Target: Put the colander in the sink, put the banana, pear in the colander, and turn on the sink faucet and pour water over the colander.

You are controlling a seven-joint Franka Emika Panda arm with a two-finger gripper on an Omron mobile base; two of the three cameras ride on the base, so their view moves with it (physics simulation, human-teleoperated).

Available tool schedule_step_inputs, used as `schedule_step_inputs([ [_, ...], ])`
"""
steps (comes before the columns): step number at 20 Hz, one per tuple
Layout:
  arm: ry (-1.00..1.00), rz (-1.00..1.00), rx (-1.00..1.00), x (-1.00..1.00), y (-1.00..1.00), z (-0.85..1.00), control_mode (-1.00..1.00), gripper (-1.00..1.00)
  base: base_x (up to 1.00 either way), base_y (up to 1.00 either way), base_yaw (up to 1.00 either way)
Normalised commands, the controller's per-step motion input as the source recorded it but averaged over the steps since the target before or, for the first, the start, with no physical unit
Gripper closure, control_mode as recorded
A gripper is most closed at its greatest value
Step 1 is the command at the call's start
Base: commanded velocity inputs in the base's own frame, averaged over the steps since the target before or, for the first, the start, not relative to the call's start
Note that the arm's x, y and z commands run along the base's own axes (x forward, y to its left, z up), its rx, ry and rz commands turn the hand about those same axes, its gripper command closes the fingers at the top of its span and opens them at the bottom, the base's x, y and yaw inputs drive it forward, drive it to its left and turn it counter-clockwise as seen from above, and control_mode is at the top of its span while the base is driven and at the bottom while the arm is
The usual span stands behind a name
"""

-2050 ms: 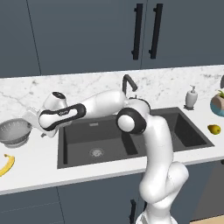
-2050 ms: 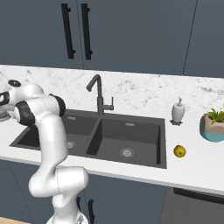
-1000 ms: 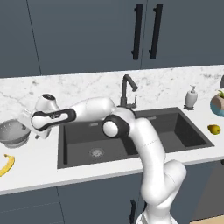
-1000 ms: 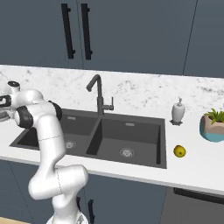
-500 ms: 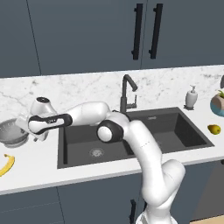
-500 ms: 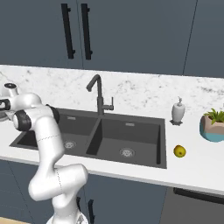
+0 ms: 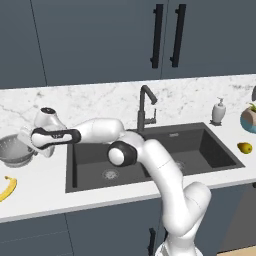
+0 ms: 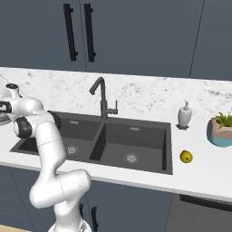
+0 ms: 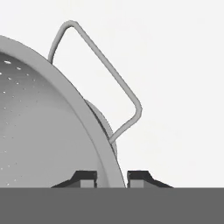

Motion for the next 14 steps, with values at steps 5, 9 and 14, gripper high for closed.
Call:
schedule_step_inputs([
  [5,0.00,-0.01,0.00,-0.09,-0.01,0.00,-1.00,1.00,0.00,0.00,0.00],
  [9,-0.01,-0.04,0.00,-0.46,-0.14,0.00,-1.00,1.00,0.00,0.00,0.00],
  [14,-0.02,-0.05,0.00,-0.65,-0.37,-0.01,-1.00,1.00,0.00,0.00,0.00],
])
